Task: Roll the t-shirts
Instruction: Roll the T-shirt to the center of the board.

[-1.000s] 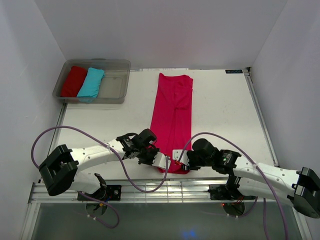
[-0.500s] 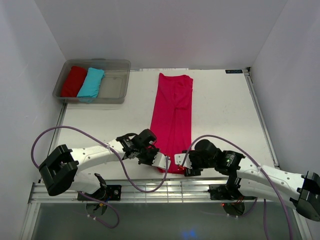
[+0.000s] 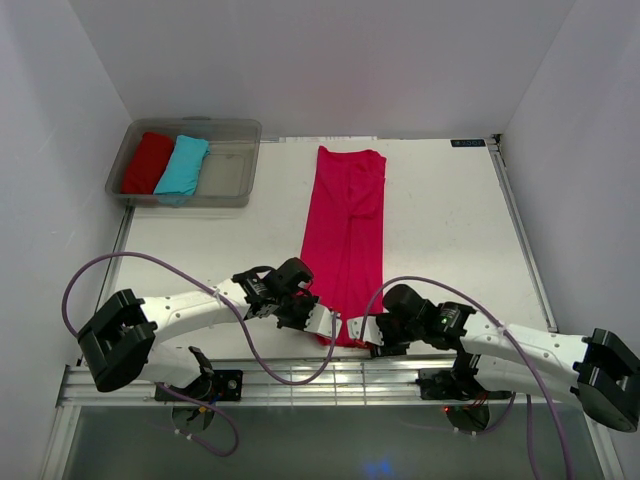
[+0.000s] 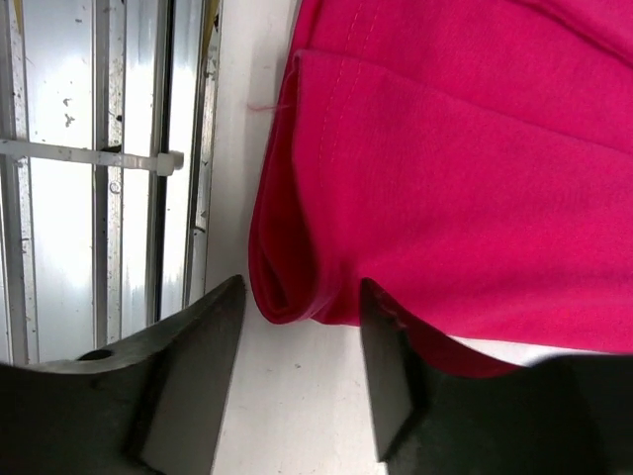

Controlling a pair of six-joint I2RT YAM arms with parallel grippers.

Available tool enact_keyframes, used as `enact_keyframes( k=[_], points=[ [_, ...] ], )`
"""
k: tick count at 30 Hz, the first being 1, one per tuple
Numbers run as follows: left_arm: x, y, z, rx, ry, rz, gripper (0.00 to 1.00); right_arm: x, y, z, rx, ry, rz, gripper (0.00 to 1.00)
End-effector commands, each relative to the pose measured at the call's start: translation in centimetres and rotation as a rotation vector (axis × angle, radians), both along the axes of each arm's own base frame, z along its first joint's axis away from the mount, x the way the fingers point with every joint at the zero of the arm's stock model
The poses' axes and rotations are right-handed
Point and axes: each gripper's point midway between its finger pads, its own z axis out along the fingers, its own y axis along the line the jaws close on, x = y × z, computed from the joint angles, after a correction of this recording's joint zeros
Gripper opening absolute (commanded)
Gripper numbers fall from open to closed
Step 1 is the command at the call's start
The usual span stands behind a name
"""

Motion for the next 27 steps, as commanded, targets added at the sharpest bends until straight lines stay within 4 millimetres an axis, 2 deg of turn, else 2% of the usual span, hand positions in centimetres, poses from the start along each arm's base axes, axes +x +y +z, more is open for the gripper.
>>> enact_keyframes(
  k=[1,3,4,5,7,10,13,14,15,17,18,21,22,27],
  points=[
    [0.0,-0.1,0.8,-0.03,-0.01,0.003,0.0,0.4,0.3,-0.2,0.0,-0.022,0.016,0.53],
    [0.0,-0.1,0.7,-0.028,-0.003,0.004,0.0,0.5,0.4,-0.5,0.004,-0.017,-0.003,0.47],
    [-0.1,-0.2,0.7,-0.03,0.003,0.005,0.0,0.6,0.5,-0.6,0.01,-0.019,-0.016,0.38],
    [-0.1,-0.2,0.7,-0.03,0.004,0.008,0.0,0.7,0.5,-0.7,0.013,-0.021,-0.023,0.33],
    [-0.3,-0.1,0.7,-0.028,0.017,0.016,0.0,1.0,0.9,-0.3,0.038,-0.026,-0.041,0.23],
    [-0.5,-0.1,0.7,-0.016,0.05,0.04,0.0,1.9,1.2,1.1,0.074,-0.055,-0.1,0.14],
    [0.1,-0.4,1.0,-0.006,0.099,0.08,0.0,3.0,1.3,2.3,0.119,-0.063,-0.155,0.14],
    [0.4,0.3,1.0,0.018,0.134,0.115,0.0,3.2,1.3,2.6,0.132,-0.046,-0.181,0.14],
    [0.9,-0.5,2.0,-0.001,0.149,0.118,0.0,3.8,1.5,3.4,0.158,-0.031,-0.205,0.13],
    [1.7,0.1,1.6,0.035,0.198,0.161,0.0,4.6,1.5,3.6,0.166,0.011,-0.261,0.13],
    [2.6,-0.5,2.4,0.022,0.191,0.17,0.0,4.6,1.7,3.7,0.172,0.038,-0.265,0.13],
    [3.8,-0.6,2.5,0.042,0.22,0.216,0.0,5.4,1.9,3.7,0.178,0.085,-0.295,0.13],
    [4.3,-1.1,3.2,0.029,0.229,0.219,0.0,5.8,1.9,3.5,0.172,0.095,-0.312,0.13],
    [5.8,-0.8,2.2,0.073,0.272,0.268,0.0,7.8,1.6,4.2,0.202,0.108,-0.401,0.15]
  ],
)
